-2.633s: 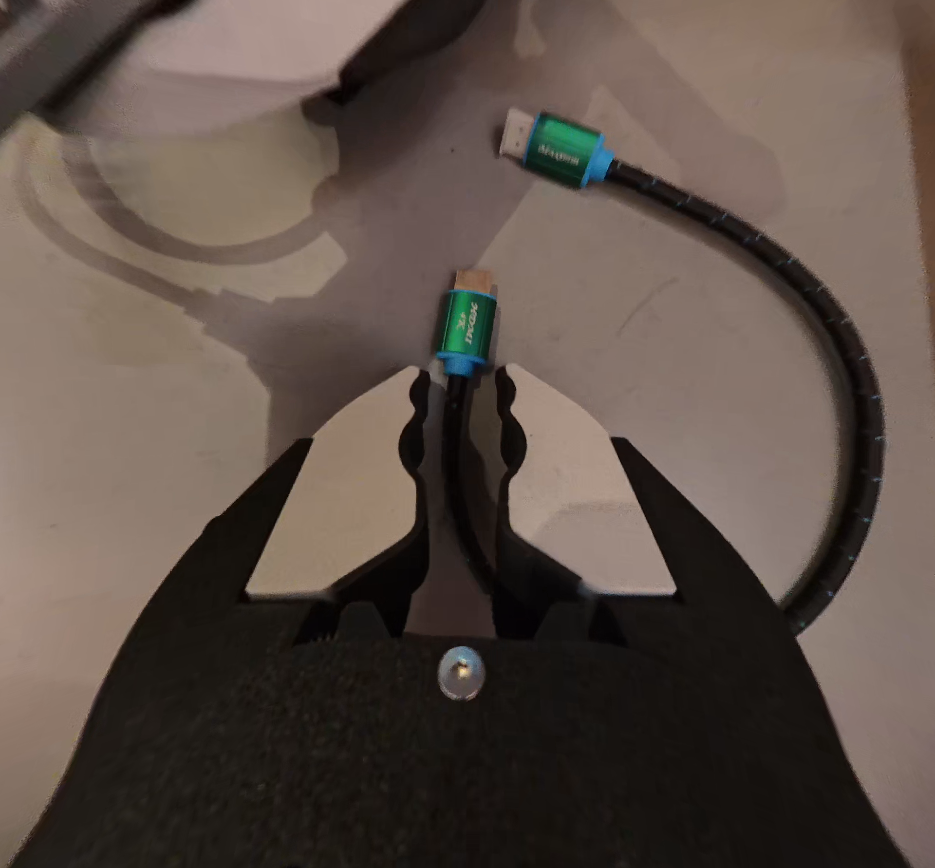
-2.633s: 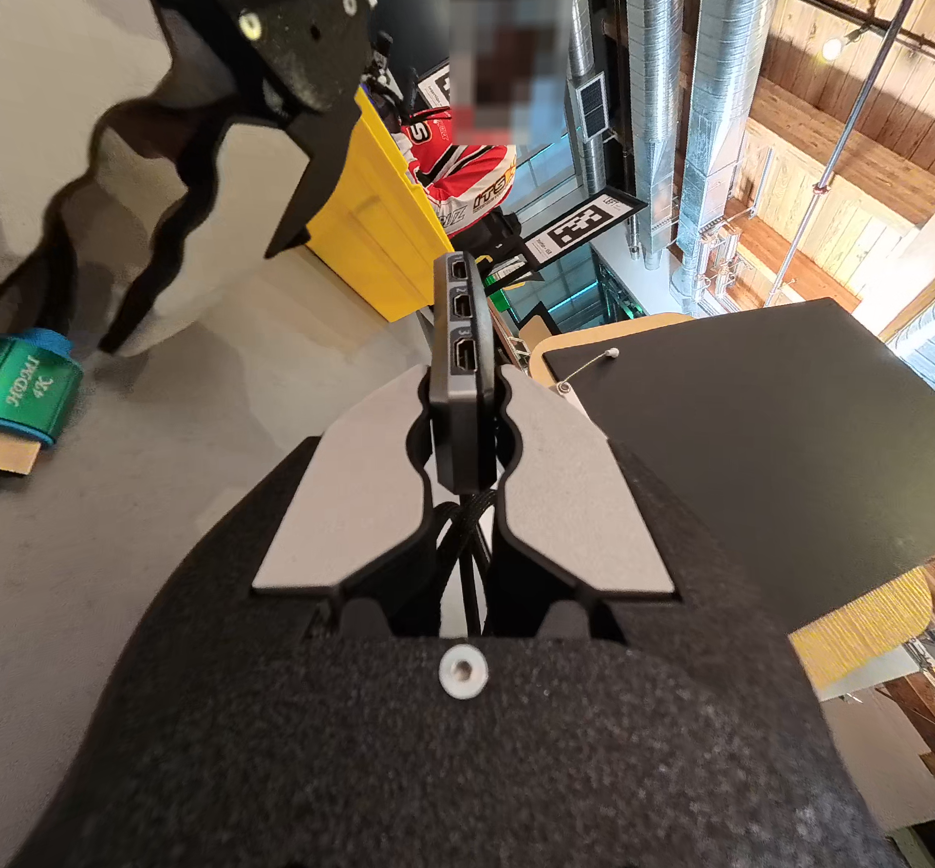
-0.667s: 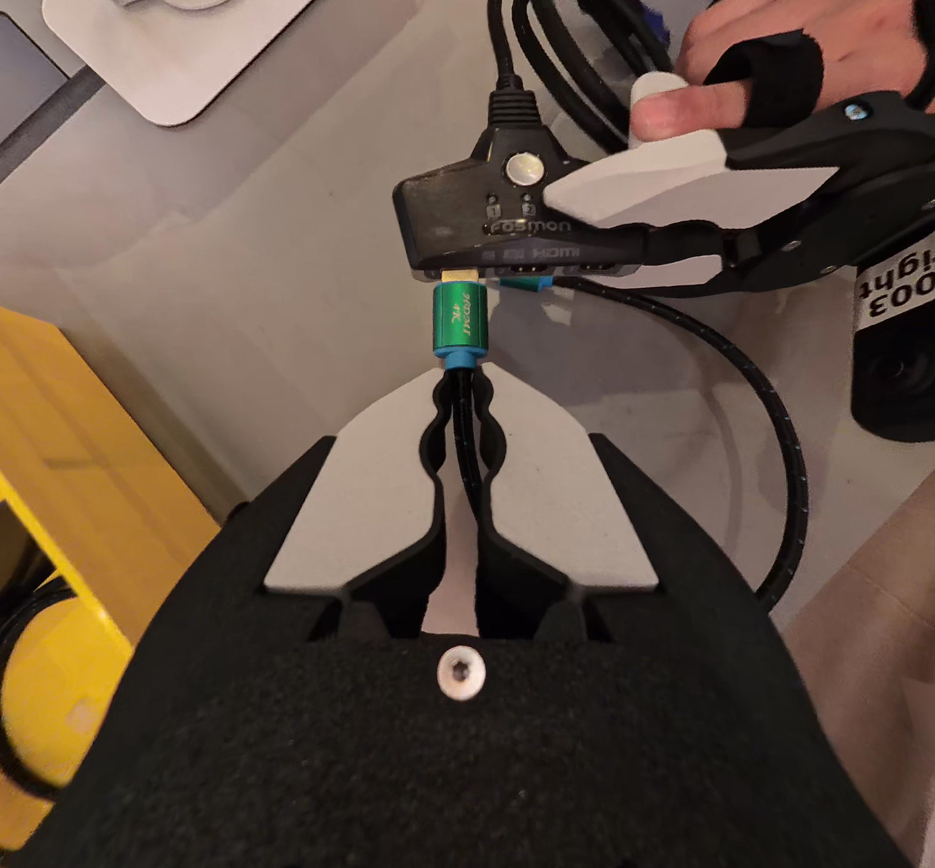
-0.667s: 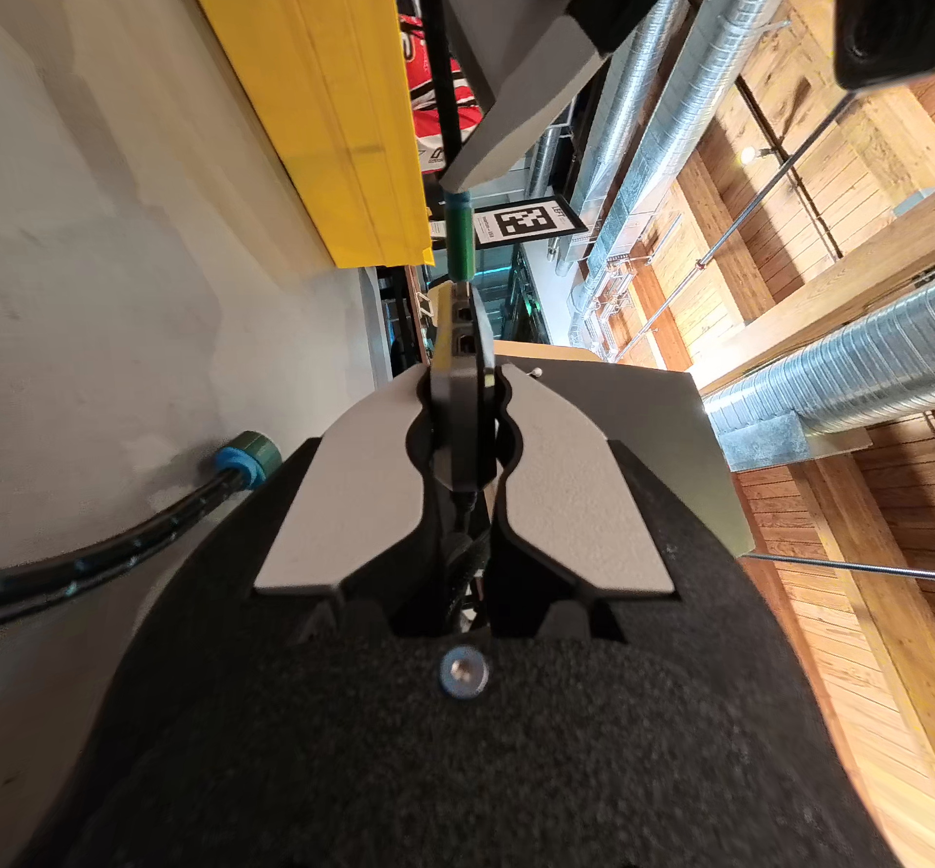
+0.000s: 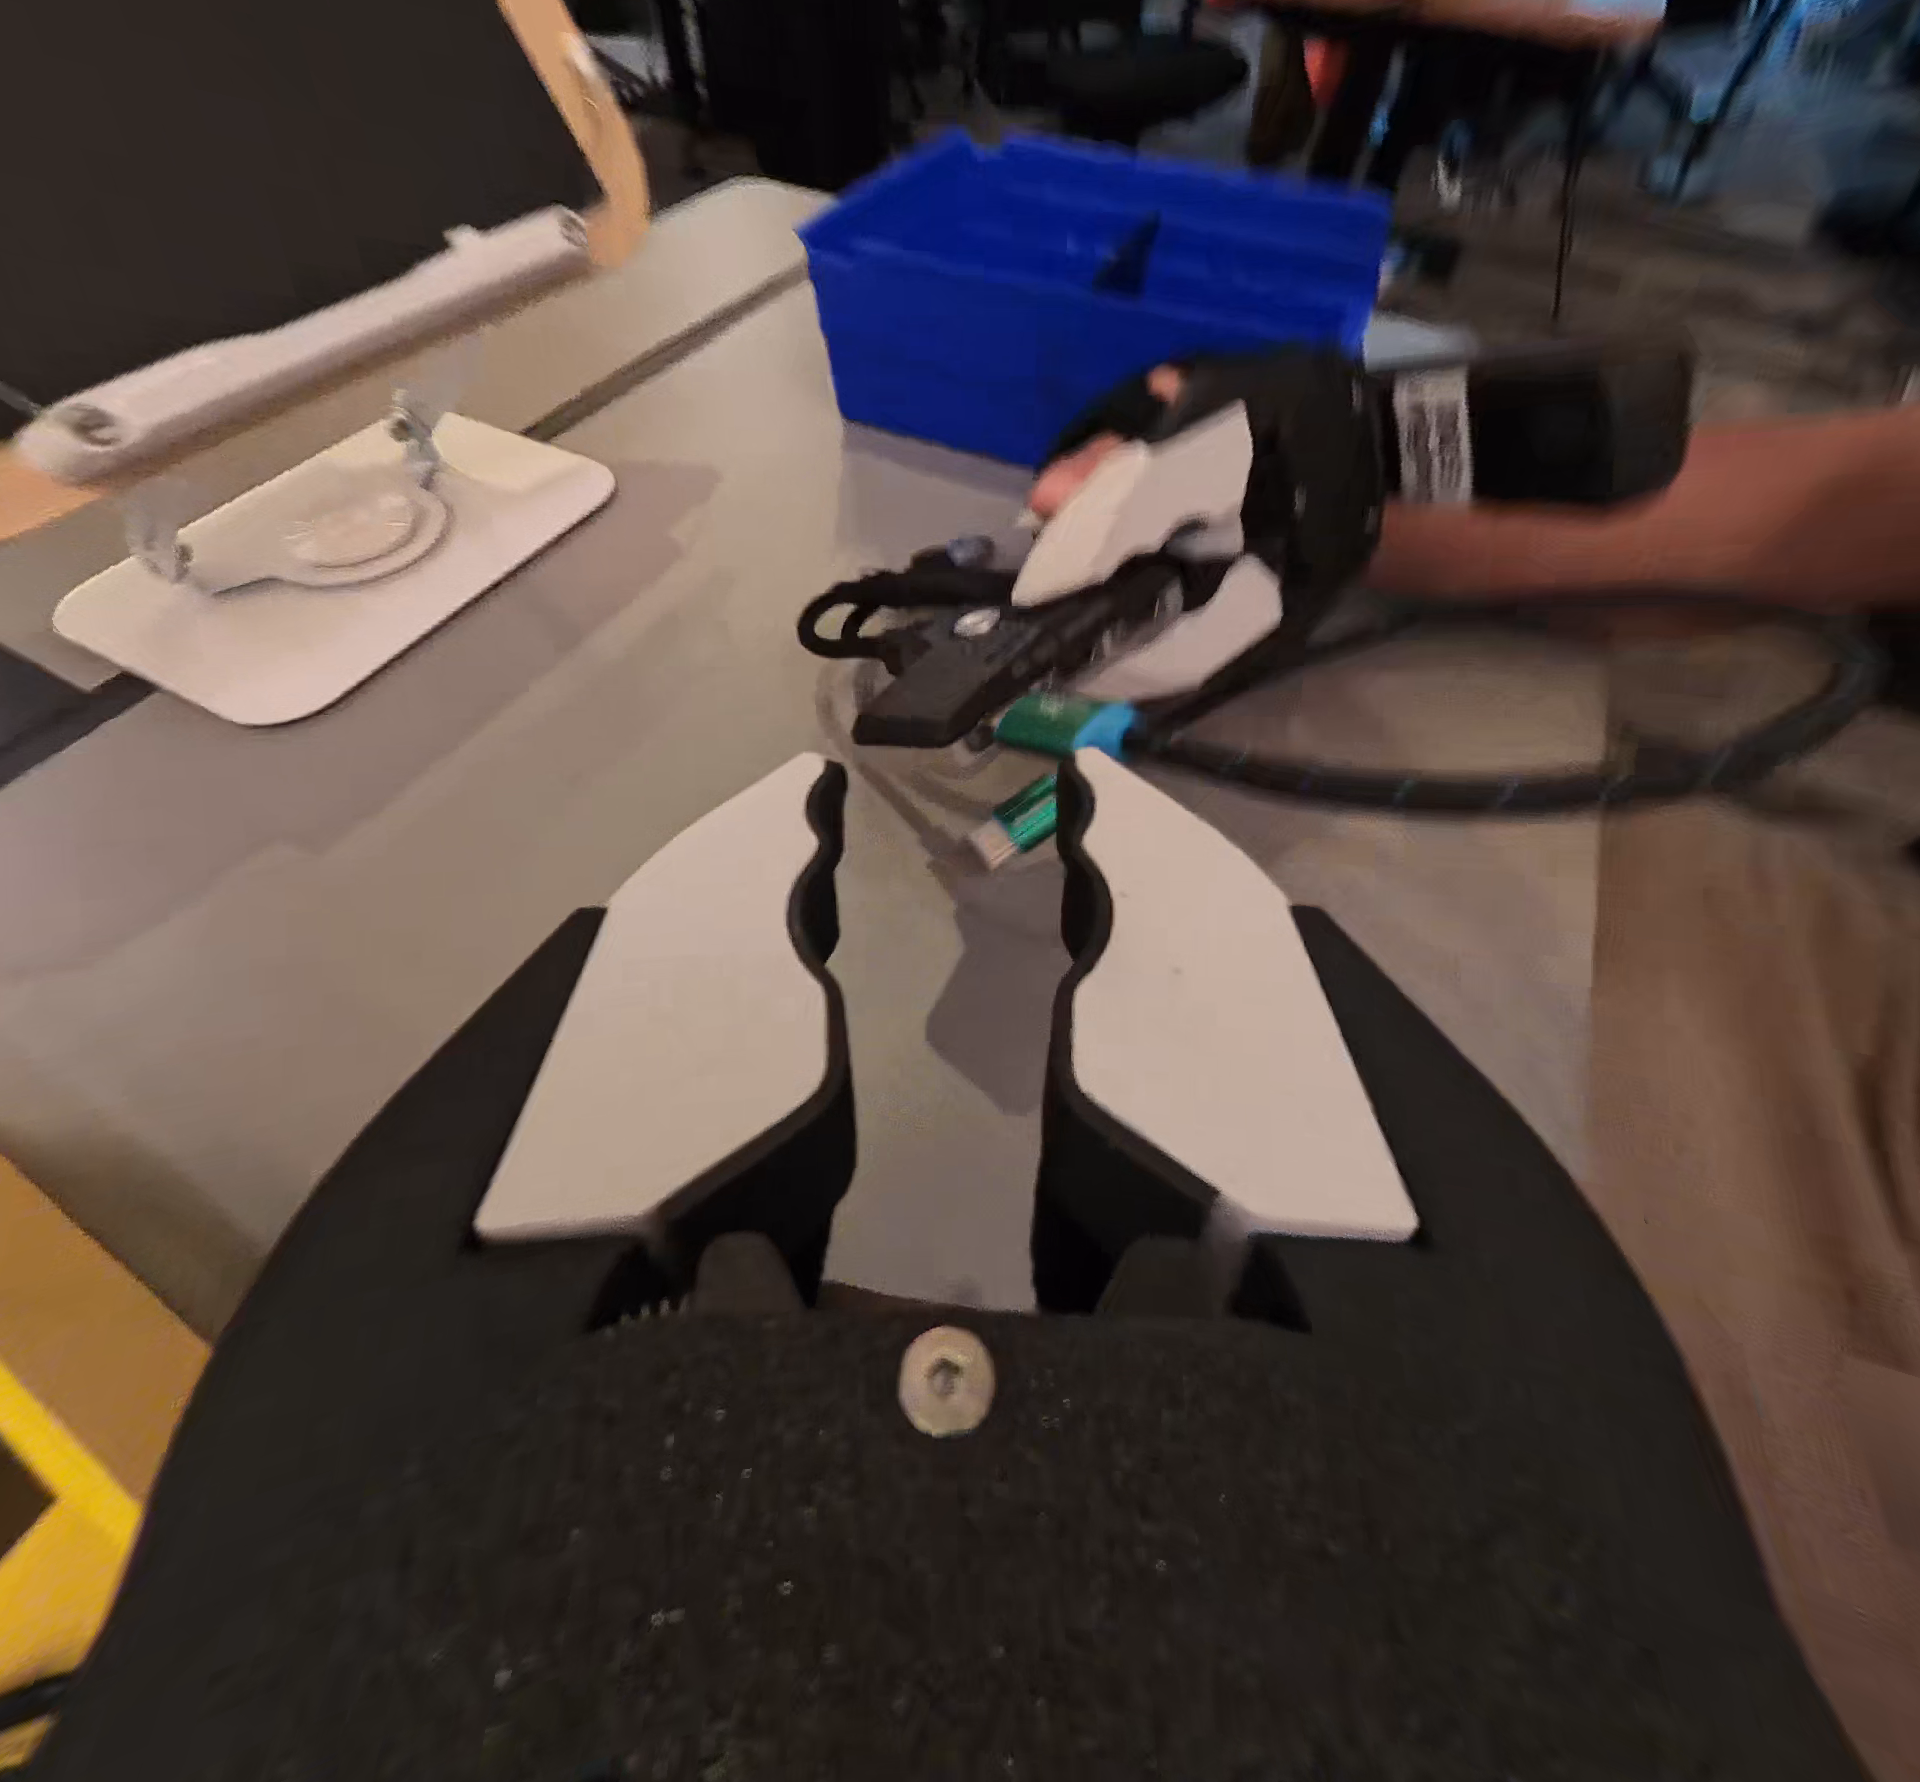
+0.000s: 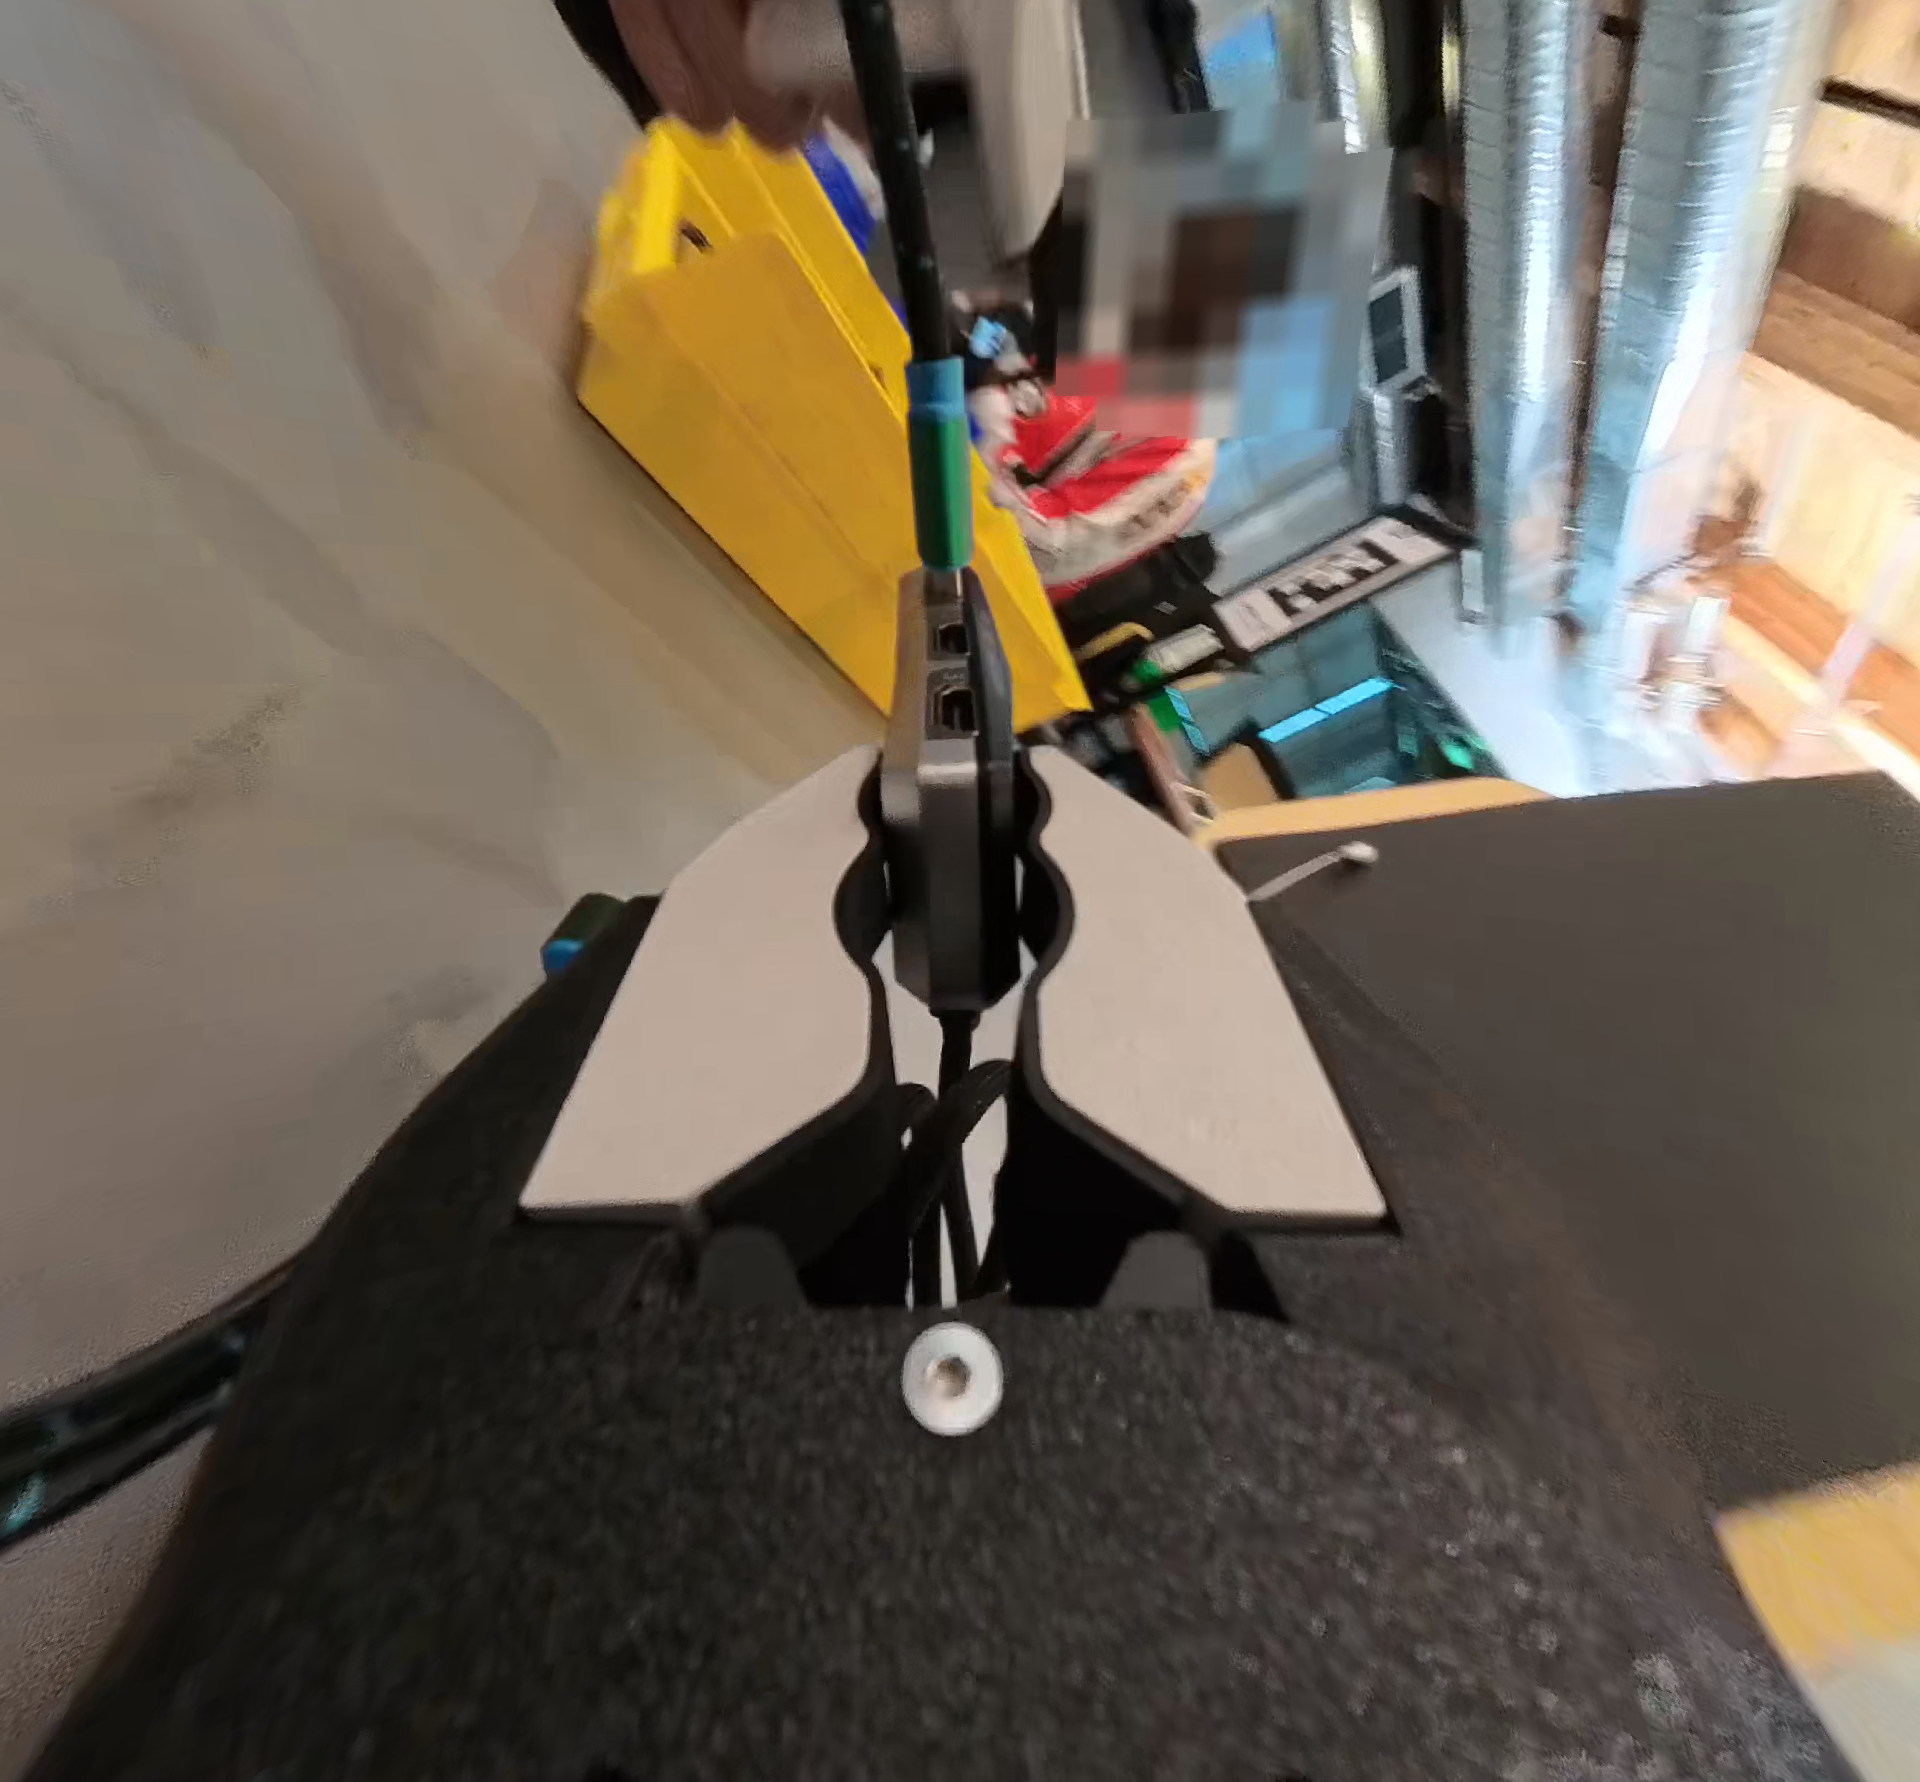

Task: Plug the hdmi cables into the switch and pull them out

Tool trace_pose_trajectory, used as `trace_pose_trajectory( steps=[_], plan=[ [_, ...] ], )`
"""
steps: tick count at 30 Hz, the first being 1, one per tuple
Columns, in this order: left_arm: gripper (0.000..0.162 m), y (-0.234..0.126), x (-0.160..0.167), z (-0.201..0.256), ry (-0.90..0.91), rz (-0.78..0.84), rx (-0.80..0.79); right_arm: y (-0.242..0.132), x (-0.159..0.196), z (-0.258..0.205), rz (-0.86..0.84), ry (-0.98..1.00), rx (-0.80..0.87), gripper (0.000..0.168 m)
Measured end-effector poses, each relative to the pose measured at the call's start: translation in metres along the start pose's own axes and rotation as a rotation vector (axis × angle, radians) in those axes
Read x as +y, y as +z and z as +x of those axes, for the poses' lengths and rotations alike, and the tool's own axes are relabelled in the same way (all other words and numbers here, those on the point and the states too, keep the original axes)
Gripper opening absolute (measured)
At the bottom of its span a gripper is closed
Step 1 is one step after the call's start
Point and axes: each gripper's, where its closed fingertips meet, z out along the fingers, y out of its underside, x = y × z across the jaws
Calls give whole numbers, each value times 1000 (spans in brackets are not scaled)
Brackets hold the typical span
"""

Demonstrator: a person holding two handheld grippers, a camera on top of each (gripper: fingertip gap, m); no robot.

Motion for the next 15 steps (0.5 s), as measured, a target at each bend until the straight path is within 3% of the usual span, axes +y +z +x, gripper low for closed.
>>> trace_pose_trajectory(
  steps=[2, 6, 15],
  plan=[
    [40, 10, 7, 18, 138, -1, 59, -4, -9, 0, 58, 77, -44, 20],
    [34, 15, -2, 24, 348, 91, -1, -11, -27, 5, 146, 211, -120, 20],
    [38, 45, -6, 42, 404, 141, 187, -22, -47, 12, 300, 437, -234, 20]
  ],
)
